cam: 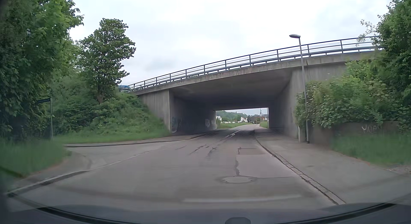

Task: Follow the waypoints while adhering to traffic rules and regulations

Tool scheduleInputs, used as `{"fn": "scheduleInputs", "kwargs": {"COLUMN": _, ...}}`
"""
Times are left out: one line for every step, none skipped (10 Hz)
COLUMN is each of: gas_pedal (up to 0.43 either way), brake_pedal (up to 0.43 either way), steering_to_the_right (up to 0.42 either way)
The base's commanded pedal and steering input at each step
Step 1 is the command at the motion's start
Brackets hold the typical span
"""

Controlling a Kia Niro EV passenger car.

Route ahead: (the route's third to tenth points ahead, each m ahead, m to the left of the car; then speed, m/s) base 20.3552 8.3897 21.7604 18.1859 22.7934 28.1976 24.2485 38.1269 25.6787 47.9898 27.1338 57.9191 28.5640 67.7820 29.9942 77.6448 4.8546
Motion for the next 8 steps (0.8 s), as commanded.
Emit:
{"fn": "scheduleInputs", "kwargs": {"gas_pedal": 0.000, "brake_pedal": 0.000, "steering_to_the_right": -0.010}}
{"fn": "scheduleInputs", "kwargs": {"gas_pedal": 0.000, "brake_pedal": 0.000, "steering_to_the_right": -0.008}}
{"fn": "scheduleInputs", "kwargs": {"gas_pedal": 0.000, "brake_pedal": 0.000, "steering_to_the_right": -0.009}}
{"fn": "scheduleInputs", "kwargs": {"gas_pedal": 0.000, "brake_pedal": 0.000, "steering_to_the_right": -0.010}}
{"fn": "scheduleInputs", "kwargs": {"gas_pedal": 0.000, "brake_pedal": 0.000, "steering_to_the_right": -0.012}}
{"fn": "scheduleInputs", "kwargs": {"gas_pedal": 0.000, "brake_pedal": 0.000, "steering_to_the_right": -0.016}}
{"fn": "scheduleInputs", "kwargs": {"gas_pedal": 0.000, "brake_pedal": 0.000, "steering_to_the_right": -0.021}}
{"fn": "scheduleInputs", "kwargs": {"gas_pedal": 0.000, "brake_pedal": 0.000, "steering_to_the_right": -0.030}}
